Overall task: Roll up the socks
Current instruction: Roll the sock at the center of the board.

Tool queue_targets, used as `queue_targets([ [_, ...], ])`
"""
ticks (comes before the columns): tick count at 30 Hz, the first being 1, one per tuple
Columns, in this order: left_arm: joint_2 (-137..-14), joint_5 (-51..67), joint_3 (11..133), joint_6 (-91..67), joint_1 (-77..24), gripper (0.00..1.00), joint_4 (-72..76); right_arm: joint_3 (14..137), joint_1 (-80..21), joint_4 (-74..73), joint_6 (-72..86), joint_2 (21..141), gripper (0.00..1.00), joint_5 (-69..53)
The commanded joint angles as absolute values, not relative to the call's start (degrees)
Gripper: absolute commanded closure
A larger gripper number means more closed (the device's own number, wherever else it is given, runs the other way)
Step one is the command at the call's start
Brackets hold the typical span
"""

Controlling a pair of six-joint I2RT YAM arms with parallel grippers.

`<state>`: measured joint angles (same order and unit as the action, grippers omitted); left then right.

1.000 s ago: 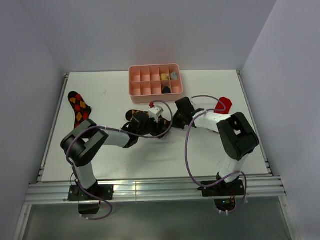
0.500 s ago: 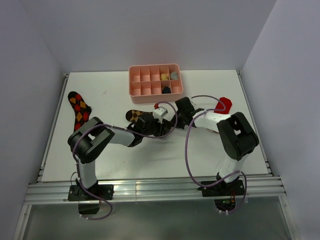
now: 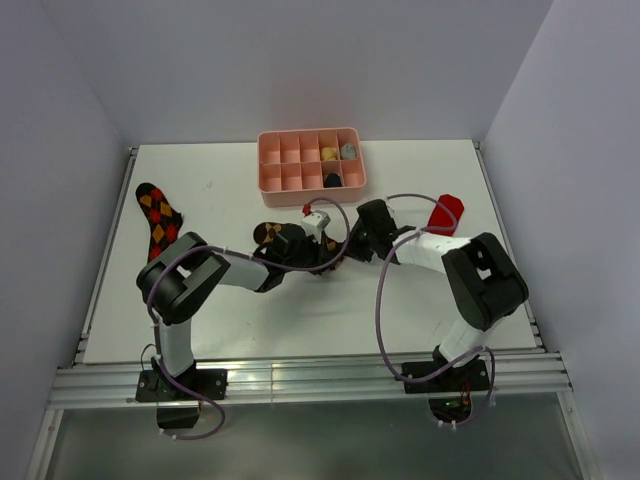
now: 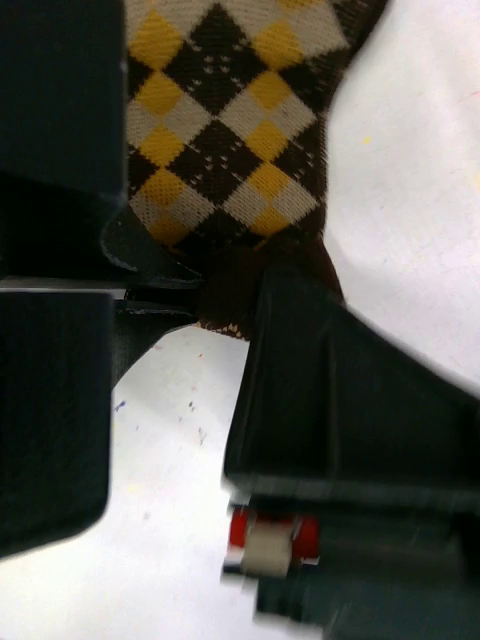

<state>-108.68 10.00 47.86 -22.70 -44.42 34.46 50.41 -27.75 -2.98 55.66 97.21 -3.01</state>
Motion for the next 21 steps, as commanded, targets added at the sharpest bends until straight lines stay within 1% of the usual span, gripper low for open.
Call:
queue_targets([
  [1, -110.8, 15.2, 45.7, -29.9, -41.8, 1.00, 34.4, 46.8, -27.4, 4.0, 55.2, 91.6, 0.67, -6.8],
  [4, -112.1, 19.0, 44.5, -33.7, -39.5, 1.00, 36.6, 43.1, -26.3, 10.1, 54.7, 89.1, 0.64, -9.0],
  [7, -113.6, 22.1, 44.8, -36.2, -37.8, 1.00, 36.9, 39.6, -25.2, 15.2, 54.8, 87.5, 0.63, -10.5],
  [9, -114.2, 23.6, 45.1, -37.5, -37.4, 1.00, 37.2, 37.5, -24.5, 18.9, 54.6, 86.8, 0.60, -11.5],
  [14, -115.8, 25.2, 47.2, -38.2, -36.7, 1.00, 34.7, 34.3, -23.8, 24.6, 54.4, 87.2, 0.57, -12.0],
  [16, -115.9, 25.5, 47.8, -38.4, -36.7, 1.00, 33.8, 33.5, -23.5, 26.2, 54.8, 88.6, 0.54, -12.6],
  [21, -116.5, 26.6, 48.0, -40.0, -36.1, 1.00, 33.4, 30.2, -21.5, 33.7, 56.7, 91.3, 0.51, -14.3],
])
